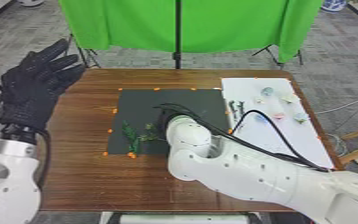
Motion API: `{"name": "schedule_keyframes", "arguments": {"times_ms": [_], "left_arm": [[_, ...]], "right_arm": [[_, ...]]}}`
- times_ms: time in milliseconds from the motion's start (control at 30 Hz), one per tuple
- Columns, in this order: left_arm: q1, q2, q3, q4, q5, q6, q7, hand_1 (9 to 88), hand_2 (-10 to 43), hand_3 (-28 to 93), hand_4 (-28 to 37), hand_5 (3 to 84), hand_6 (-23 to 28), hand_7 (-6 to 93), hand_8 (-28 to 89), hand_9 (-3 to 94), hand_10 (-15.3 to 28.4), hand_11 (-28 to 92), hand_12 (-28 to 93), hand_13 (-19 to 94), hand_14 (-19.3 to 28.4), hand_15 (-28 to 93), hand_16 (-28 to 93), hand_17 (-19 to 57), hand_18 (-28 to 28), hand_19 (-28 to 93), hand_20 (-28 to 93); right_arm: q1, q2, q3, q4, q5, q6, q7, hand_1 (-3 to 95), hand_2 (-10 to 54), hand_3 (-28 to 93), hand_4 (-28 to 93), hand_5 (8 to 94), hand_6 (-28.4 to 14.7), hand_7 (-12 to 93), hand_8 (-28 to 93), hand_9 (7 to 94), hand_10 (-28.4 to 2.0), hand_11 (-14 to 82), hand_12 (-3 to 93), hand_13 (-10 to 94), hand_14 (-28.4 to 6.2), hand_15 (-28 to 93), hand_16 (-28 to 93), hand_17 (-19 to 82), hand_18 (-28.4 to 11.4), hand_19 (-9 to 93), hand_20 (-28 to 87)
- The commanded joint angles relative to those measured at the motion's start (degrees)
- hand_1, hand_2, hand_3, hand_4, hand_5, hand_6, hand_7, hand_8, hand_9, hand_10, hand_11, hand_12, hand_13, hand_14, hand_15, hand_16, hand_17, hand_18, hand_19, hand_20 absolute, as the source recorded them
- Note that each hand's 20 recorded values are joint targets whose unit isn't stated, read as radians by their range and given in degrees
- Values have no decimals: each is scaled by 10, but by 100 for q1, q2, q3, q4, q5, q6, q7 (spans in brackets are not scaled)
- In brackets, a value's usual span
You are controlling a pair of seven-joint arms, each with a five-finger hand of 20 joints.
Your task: Arrange flowers
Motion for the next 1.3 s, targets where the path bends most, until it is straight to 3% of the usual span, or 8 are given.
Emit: {"name": "schedule_keyframes", "arguments": {"times_ms": [33, 233, 267, 533, 667, 1167, 1300], "left_arm": [[852, -218, -364, -257, 60, 159, -17, 208, 85, 769, -283, 381, 104, 109, -81, 324, 194, 244, 97, 241, 262, 460, -88, -74, 228, 596, 52], [1302, -295, -525, -385, 49, 223, 200, 208, 84, 769, -283, 381, 104, 109, -82, 325, 194, 243, 97, 241, 262, 461, -88, -74, 229, 596, 52], [1337, -329, -537, -405, 57, 237, 183, 207, 84, 770, -283, 381, 104, 108, -82, 325, 194, 243, 97, 241, 262, 461, -89, -74, 229, 596, 52], [1375, -413, -519, -430, 103, 234, 68, 208, 84, 769, -283, 381, 104, 109, -82, 325, 194, 242, 97, 240, 263, 460, -89, -74, 229, 597, 53], [1399, -401, -510, -446, 93, 261, 142, 208, 84, 769, -283, 381, 104, 108, -81, 324, 194, 241, 97, 240, 263, 460, -88, -74, 229, 597, 52], [1357, -406, -501, -436, 76, 328, 74, 209, 85, 767, -283, 381, 104, 108, -81, 324, 194, 243, 98, 240, 262, 459, -88, -74, 229, 597, 52], [1412, -407, -523, -448, 60, 347, 112, 209, 85, 768, -283, 381, 104, 108, -81, 324, 194, 243, 98, 240, 262, 459, -88, -74, 229, 597, 52]], "right_arm": [[-286, 496, 239, -747, -190, -20, -279, 380, -77, 714, -247, 708, -46, 137, -108, 927, -117, 295, 192, 905, -58, 561, 193, 590, -177, 932, 431], [-441, 941, 336, -1048, -198, -37, -290, 329, -38, 700, -230, 647, -65, 116, -102, 913, -133, 293, 191, 898, -65, 562, 191, 585, -184, 932, 425], [-457, 1002, 335, -1072, -173, 13, -265, 319, -26, 703, -227, 631, -68, 111, -101, 910, -136, 293, 191, 896, -66, 563, 190, 584, -186, 932, 424], [-684, 1385, 466, -1252, -204, -1, -108, 261, 36, 711, -212, 588, -88, 93, -95, 900, -151, 292, 187, 895, -73, 566, 184, 586, -191, 932, 417], [-827, 1492, 557, -1330, -75, -232, -56, 259, 42, 711, -206, 600, -94, 93, -93, 902, -154, 293, 186, 895, -76, 568, 182, 589, -193, 932, 416], [-881, 1248, 453, -1511, 219, -894, -517, 261, 59, 728, -190, 620, -80, 102, -94, 896, -160, 300, 193, 883, -85, 586, 184, 582, -194, 932, 421], [-887, 1246, 393, -1621, 228, -978, -582, 263, 61, 730, -190, 619, -77, 103, -95, 894, -159, 303, 193, 882, -85, 589, 182, 578, -196, 932, 422]]}}
